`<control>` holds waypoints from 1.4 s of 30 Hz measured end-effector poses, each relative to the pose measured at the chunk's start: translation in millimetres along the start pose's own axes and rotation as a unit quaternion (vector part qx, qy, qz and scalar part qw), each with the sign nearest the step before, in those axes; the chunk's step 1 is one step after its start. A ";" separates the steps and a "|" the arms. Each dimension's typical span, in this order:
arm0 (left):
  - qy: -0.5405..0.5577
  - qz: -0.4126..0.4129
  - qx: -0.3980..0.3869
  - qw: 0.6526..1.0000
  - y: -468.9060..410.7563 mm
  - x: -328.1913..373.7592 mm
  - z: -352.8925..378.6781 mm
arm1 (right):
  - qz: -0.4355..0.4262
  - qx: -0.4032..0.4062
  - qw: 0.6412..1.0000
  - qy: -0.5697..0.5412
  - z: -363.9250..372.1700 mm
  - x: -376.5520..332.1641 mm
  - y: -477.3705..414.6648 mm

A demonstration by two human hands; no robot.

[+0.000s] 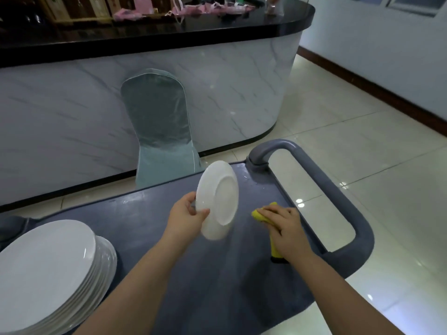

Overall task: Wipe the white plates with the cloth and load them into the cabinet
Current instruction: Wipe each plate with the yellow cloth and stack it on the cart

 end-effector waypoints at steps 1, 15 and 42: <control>-0.109 0.025 0.006 0.994 -12.6 4.4 9.7 | 0.012 0.007 1.000 -0.003 -4.6 4.3 -1.8; -0.717 0.048 -0.173 0.674 -85.1 -49.5 96.2 | 0.098 0.002 0.995 -0.017 -16.7 17.1 1.9; -0.178 -0.069 0.432 0.882 168.2 -64.5 -176.5 | -0.293 -0.169 0.938 -0.074 112.3 -216.7 -71.6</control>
Point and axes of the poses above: each hand's wrist, its own y-axis away from the middle knuckle, its own z-axis out of the palm, x = y × z, the point moved 1 cm from there along -y, towards the middle knuckle, and after that the axes turned 14 degrees about -x, right-handed, at the moved point
